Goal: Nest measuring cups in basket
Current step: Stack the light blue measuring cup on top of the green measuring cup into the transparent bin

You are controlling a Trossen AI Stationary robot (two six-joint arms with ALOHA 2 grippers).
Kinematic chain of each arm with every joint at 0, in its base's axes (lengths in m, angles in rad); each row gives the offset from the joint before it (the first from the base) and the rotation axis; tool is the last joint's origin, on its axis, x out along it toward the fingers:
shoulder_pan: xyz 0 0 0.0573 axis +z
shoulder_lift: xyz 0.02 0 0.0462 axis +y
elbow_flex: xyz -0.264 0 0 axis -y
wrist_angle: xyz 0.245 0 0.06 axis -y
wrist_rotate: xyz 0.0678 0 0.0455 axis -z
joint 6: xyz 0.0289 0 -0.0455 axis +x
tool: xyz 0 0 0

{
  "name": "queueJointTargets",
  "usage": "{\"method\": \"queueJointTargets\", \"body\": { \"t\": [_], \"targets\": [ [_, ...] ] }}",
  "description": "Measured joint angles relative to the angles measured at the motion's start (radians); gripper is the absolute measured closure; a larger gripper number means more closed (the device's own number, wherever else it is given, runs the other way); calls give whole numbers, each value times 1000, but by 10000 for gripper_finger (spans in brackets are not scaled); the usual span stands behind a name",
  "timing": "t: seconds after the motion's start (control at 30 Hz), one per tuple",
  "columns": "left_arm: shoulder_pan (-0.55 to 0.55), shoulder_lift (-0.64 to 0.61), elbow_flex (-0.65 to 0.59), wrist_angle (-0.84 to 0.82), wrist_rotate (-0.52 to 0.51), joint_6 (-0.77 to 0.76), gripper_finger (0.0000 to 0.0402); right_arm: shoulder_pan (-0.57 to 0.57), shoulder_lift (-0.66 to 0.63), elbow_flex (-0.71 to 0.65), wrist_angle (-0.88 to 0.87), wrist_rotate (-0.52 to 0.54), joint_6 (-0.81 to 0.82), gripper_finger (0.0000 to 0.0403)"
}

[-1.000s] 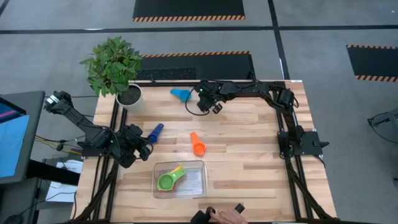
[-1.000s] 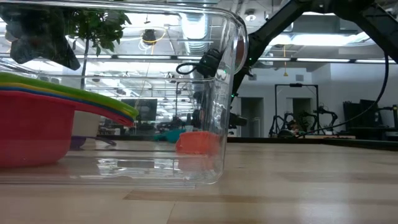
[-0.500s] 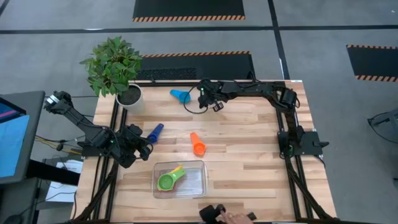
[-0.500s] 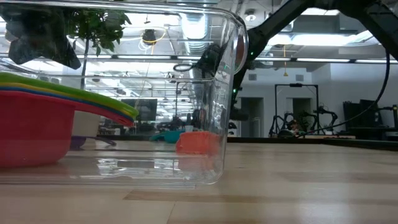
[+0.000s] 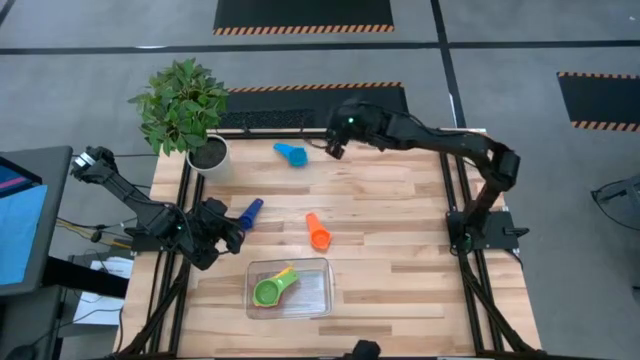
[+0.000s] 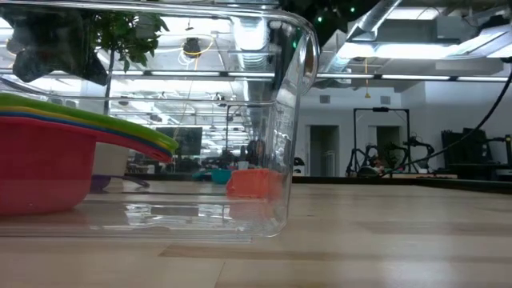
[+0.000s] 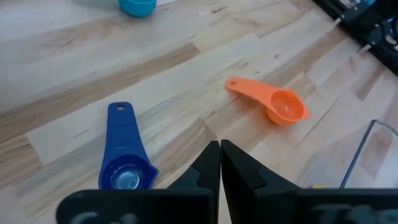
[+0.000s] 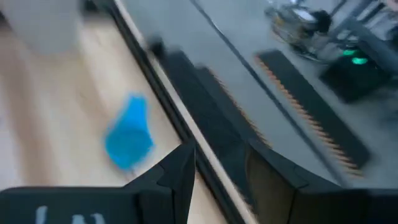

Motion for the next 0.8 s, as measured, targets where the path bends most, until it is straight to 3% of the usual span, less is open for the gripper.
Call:
{"method": "queueJointTargets", "body": {
  "t": [0.1, 0.23, 0.47, 0.63, 0.8],
  "targets": [
    [0, 0, 0, 0, 1, -1, 402, -34, 2, 62, 1, -163, 130, 246],
    [0, 0, 0, 0, 22, 17, 401, -92, 90, 283, -189, -373, 204, 266],
    [2, 0, 0, -8, 34, 54, 401, -94, 399, 855, -553, -424, 69, 302],
    [2, 0, 0, -10, 30, 54, 402, -120, 434, 749, -460, -578, 183, 324],
    [3, 0, 0, -11, 12, 49, 401, -109, 496, 752, -472, -622, 253, 354]
  ]
}}
